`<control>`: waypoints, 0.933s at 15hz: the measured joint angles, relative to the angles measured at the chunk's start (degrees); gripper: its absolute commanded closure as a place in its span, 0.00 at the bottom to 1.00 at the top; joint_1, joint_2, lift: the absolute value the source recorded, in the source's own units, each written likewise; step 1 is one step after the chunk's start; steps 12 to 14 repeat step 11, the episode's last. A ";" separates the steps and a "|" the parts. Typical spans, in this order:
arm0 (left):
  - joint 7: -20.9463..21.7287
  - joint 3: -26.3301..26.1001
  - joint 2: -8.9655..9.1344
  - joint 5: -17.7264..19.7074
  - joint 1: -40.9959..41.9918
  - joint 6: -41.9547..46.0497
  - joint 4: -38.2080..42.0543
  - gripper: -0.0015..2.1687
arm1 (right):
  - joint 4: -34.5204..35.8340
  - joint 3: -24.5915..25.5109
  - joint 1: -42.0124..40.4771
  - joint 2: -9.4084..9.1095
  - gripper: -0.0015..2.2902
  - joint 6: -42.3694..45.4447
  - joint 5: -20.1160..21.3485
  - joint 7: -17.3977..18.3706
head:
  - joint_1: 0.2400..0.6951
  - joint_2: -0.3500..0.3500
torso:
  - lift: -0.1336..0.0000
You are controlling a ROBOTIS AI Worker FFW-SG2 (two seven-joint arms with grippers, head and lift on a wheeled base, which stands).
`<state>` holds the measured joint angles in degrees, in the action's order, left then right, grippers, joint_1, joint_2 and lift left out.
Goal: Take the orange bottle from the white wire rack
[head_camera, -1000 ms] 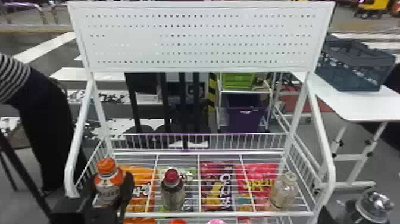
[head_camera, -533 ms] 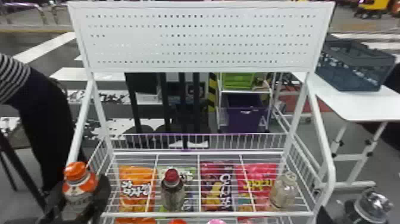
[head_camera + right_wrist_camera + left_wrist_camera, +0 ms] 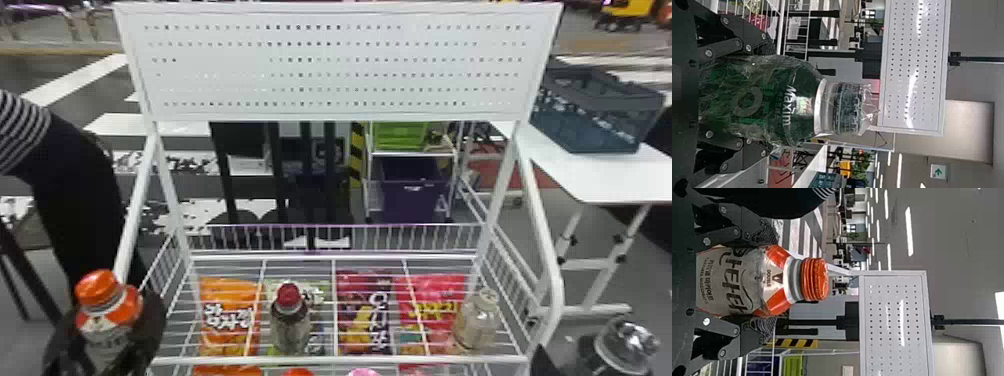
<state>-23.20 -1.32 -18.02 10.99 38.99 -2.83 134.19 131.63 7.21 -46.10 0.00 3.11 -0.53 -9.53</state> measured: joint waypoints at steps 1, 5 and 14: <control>0.00 0.00 0.00 0.00 -0.05 -0.17 -0.02 0.79 | 0.02 0.00 -0.02 0.00 0.36 0.03 -0.01 -0.02 | 0.57 0.50 | 1.00; -0.09 0.01 0.00 0.00 0.03 -0.29 -0.20 0.79 | 0.03 -0.01 -0.04 0.00 0.36 0.07 -0.09 0.02 | 0.57 0.50 | 1.00; -0.18 0.01 0.00 -0.09 0.20 -0.30 0.17 0.79 | 0.24 -0.09 -0.18 0.00 0.36 0.09 -0.18 -0.05 | 0.57 0.50 | 1.00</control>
